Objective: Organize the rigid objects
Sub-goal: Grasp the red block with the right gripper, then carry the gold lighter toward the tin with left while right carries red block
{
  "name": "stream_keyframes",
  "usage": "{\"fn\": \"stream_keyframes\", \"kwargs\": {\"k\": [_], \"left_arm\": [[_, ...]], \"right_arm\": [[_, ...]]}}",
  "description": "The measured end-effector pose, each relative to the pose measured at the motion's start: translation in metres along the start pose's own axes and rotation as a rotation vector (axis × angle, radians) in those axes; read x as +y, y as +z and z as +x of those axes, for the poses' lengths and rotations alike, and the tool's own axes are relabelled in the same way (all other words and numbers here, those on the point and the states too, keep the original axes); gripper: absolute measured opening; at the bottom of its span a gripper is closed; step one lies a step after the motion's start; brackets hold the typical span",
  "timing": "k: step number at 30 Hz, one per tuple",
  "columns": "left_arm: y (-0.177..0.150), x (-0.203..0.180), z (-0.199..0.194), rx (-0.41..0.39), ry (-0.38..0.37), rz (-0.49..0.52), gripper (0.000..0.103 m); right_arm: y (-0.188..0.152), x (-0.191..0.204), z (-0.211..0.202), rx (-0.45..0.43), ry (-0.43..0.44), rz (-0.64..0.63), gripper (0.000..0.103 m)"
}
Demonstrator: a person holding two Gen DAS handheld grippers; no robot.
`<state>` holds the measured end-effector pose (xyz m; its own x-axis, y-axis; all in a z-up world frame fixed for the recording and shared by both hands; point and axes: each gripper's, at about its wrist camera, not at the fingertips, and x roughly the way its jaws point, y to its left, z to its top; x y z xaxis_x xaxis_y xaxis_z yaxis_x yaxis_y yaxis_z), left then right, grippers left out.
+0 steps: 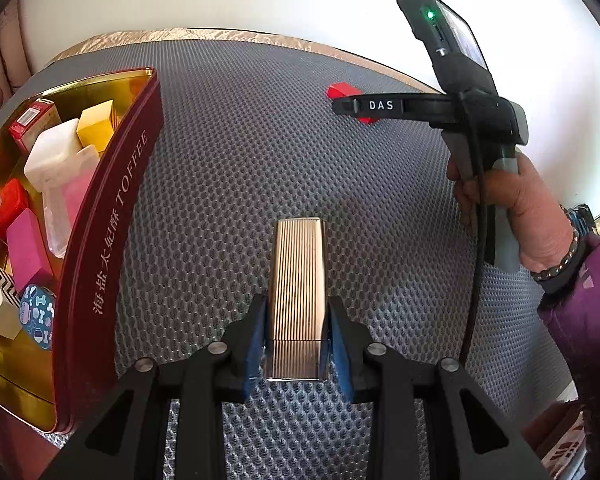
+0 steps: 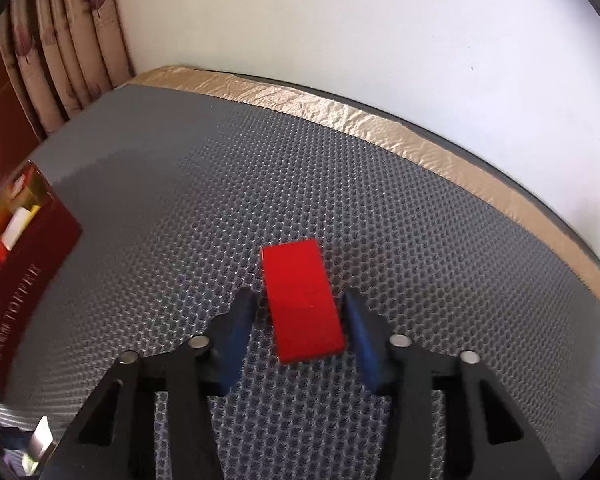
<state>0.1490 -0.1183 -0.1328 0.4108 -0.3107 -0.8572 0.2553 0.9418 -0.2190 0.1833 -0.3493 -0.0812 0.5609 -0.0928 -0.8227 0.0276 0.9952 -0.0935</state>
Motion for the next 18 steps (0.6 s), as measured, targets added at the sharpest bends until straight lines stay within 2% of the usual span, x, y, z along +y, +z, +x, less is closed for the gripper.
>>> {"fn": "stream_keyframes", "kwargs": {"k": [1, 2, 7, 15, 18], "left_arm": [[0.001, -0.001, 0.001, 0.0, 0.0, -0.002, 0.031], [0.002, 0.0, 0.001, -0.001, 0.0, -0.004, 0.031], [-0.001, -0.009, -0.001, -0.011, 0.024, 0.024, 0.031], [-0.01, -0.019, -0.001, -0.031, 0.052, 0.059, 0.031], [-0.014, -0.026, 0.001, -0.045, 0.088, 0.095, 0.031]], "right_arm": [[-0.001, 0.0, -0.001, -0.003, -0.005, 0.007, 0.029], [-0.003, 0.0, -0.003, -0.005, -0.019, 0.006, 0.027], [-0.025, 0.008, -0.028, -0.017, -0.011, 0.049, 0.027], [-0.117, 0.01, -0.092, -0.044, 0.019, 0.278, 0.027], [-0.136, 0.016, -0.105, -0.055, 0.003, 0.301, 0.027]]}}
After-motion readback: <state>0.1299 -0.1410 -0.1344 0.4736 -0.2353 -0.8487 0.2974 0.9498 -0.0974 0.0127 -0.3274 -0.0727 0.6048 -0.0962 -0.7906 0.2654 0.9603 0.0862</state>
